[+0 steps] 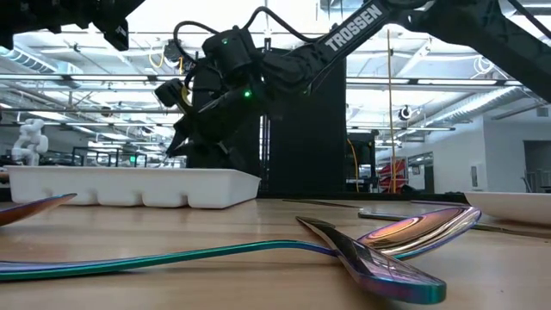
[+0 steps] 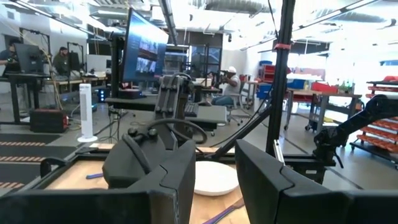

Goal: Sort silverware
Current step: Put the iridescent spoon into the white silverware tray

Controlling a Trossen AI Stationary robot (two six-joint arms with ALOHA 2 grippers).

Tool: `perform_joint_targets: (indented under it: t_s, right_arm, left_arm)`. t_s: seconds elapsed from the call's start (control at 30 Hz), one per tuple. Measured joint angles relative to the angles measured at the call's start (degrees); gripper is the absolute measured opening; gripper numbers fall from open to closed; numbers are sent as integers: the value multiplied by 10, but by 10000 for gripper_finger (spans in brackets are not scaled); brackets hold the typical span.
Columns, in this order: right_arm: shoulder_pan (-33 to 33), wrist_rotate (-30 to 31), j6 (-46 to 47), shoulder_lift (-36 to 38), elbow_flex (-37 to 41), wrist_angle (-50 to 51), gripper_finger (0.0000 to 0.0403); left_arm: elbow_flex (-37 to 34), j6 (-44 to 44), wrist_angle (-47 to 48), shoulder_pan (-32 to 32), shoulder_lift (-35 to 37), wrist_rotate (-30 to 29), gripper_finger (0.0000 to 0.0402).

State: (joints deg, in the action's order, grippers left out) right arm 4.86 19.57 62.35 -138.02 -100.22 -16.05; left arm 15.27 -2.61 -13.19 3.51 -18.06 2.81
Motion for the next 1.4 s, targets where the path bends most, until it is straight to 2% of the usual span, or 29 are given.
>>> perform_joint_targets:
  t_s: [0.53, 0.7, 1.03, 1.4]
  right_arm:
    - [-9, -4, 2, -3, 0, -2, 0]
    - [-7, -5, 27, -17, 0, -11, 0]
    - [-4, -16, 10, -17, 0, -29, 1]
    - [-5, -17, 6, -17, 0, -28, 55]
  left_arm:
    - [0, 0, -20, 0, 0, 0, 114]
    - [0, 0, -24, 0, 0, 0, 114]
    - [0, 0, -24, 0, 0, 0, 114]
    - [0, 0, -26, 0, 0, 0, 114]
